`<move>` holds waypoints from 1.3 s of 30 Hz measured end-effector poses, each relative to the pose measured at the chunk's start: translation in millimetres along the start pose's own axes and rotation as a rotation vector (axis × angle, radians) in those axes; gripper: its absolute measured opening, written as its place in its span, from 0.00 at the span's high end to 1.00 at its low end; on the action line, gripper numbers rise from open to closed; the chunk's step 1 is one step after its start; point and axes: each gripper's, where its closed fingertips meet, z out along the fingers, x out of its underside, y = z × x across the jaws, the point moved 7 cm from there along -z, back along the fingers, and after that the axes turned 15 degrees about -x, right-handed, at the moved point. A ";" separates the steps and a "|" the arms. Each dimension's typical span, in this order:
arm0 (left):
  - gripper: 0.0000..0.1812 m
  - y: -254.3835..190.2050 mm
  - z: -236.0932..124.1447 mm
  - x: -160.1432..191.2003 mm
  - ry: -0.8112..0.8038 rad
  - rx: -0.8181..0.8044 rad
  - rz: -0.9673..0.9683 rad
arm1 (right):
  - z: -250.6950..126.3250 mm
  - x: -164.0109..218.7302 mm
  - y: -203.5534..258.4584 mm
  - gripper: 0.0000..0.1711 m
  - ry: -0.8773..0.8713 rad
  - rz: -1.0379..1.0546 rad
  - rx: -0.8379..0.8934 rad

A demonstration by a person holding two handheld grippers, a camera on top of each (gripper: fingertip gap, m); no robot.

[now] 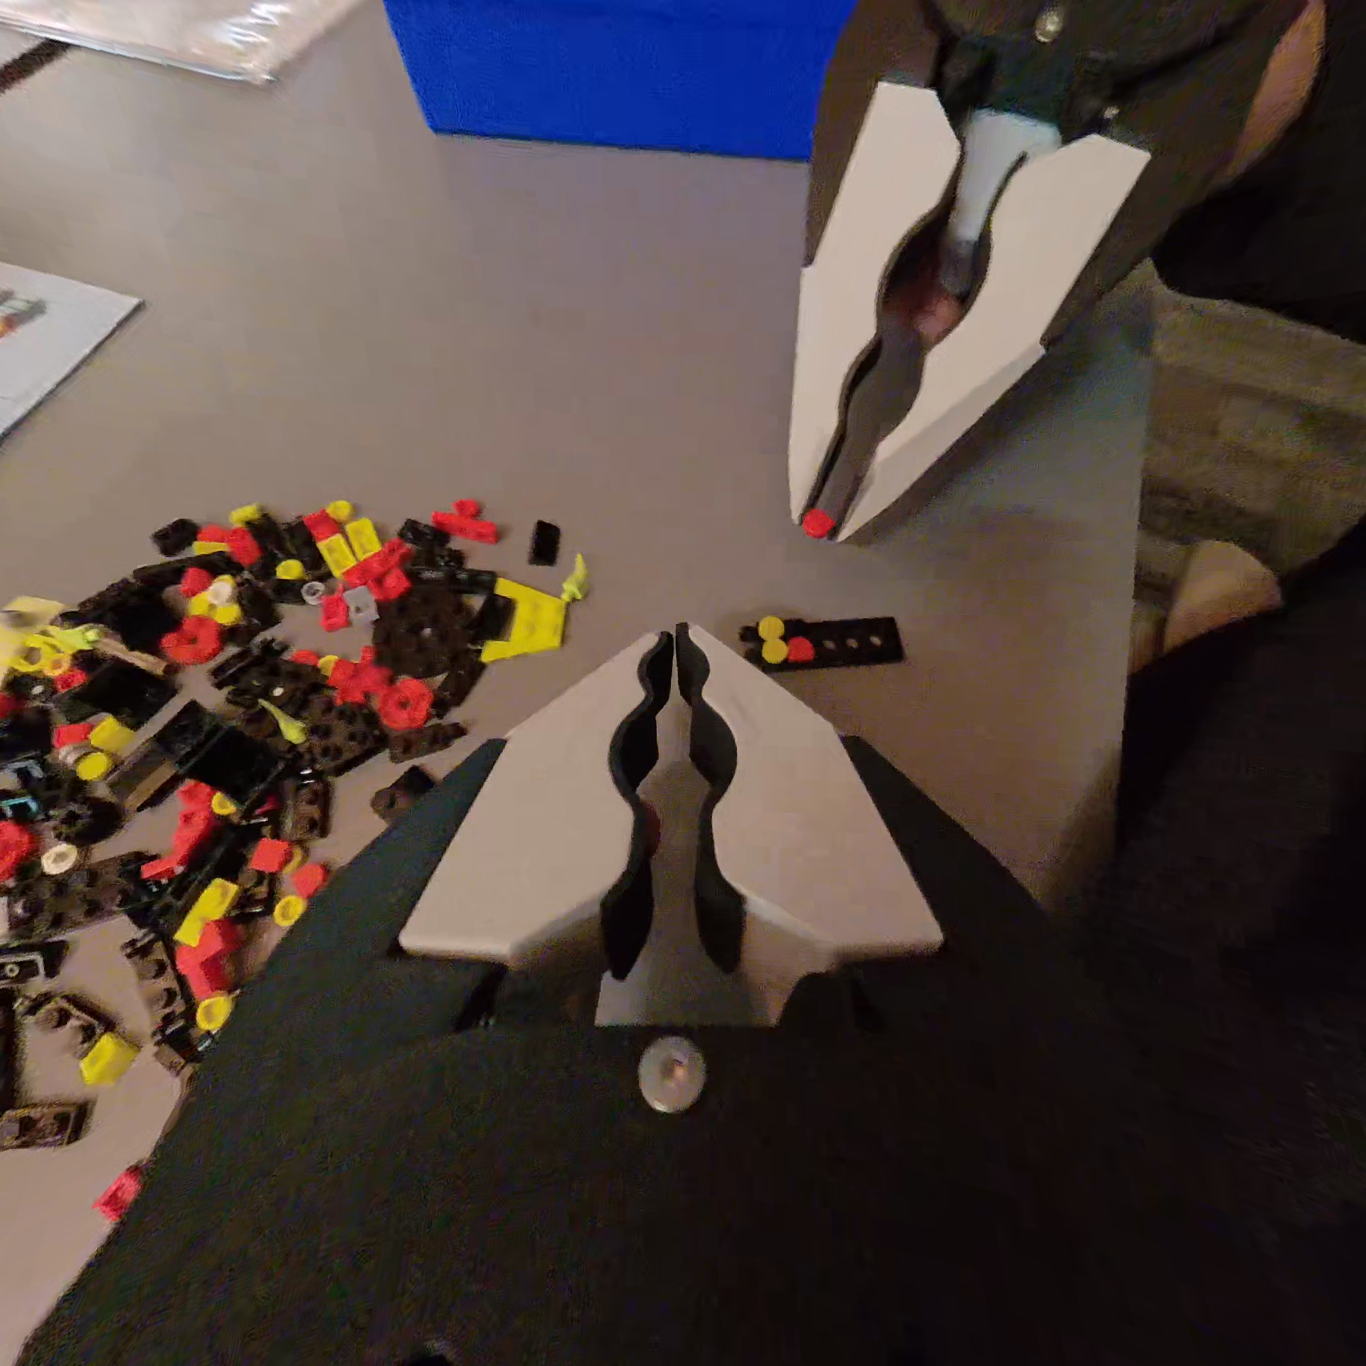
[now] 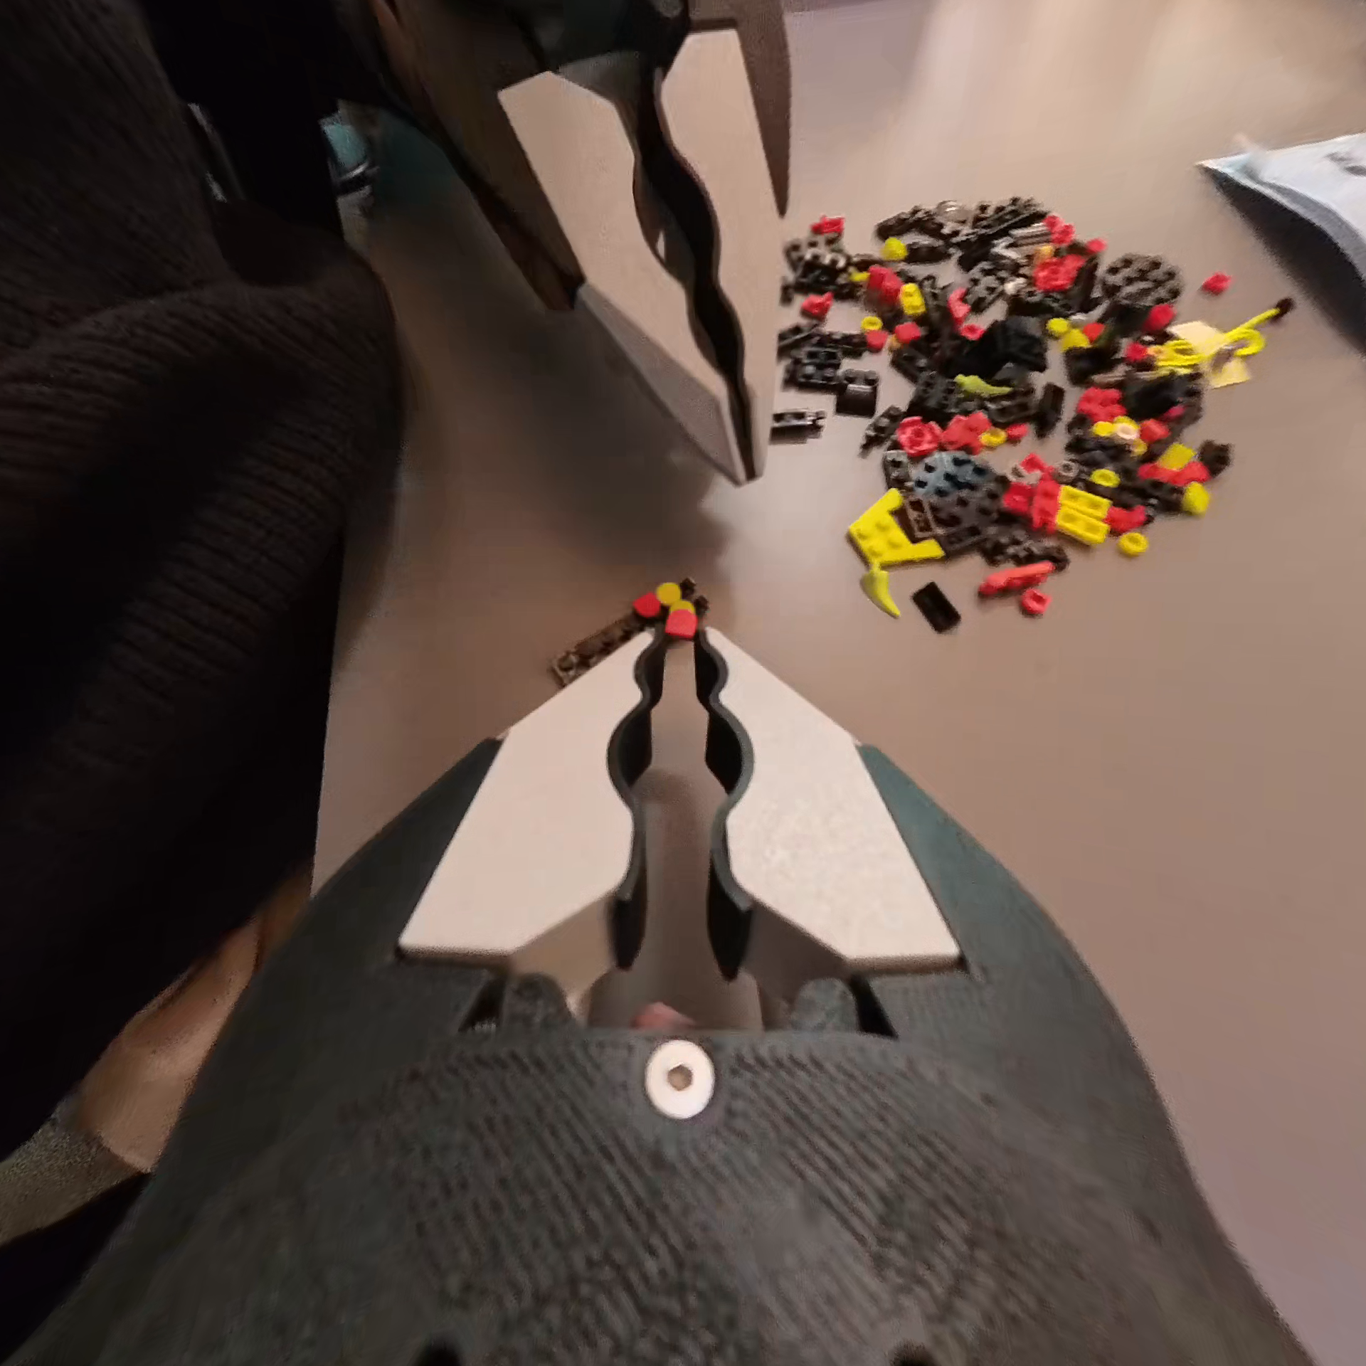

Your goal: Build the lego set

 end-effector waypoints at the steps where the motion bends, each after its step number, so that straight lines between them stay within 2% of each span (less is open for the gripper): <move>1: 1.00 -5.1 -0.3 0.9 0.003 0.011 0.032 | 4.2 -0.4 0.8 0.96 0.013 -0.011 -0.015; 4: 0.93 -16.7 1.2 4.9 0.014 0.035 0.117 | 15.4 3.2 0.6 0.96 0.080 -0.035 -0.039; 6: 0.87 -23.2 3.0 7.9 0.040 0.082 0.110 | 19.0 6.0 -1.2 0.96 0.125 -0.047 -0.048; 9: 0.83 -27.8 5.8 8.6 0.056 0.125 0.078 | 21.9 3.4 -0.5 0.96 0.110 -0.055 -0.098; 21: 0.88 -26.5 18.0 13.0 0.129 0.078 0.089 | 26.7 6.2 -5.3 0.96 0.162 -0.087 -0.090; 39: 0.93 -23.7 19.7 13.4 0.150 0.114 0.048 | 28.4 4.0 -9.3 0.96 0.181 -0.088 -0.045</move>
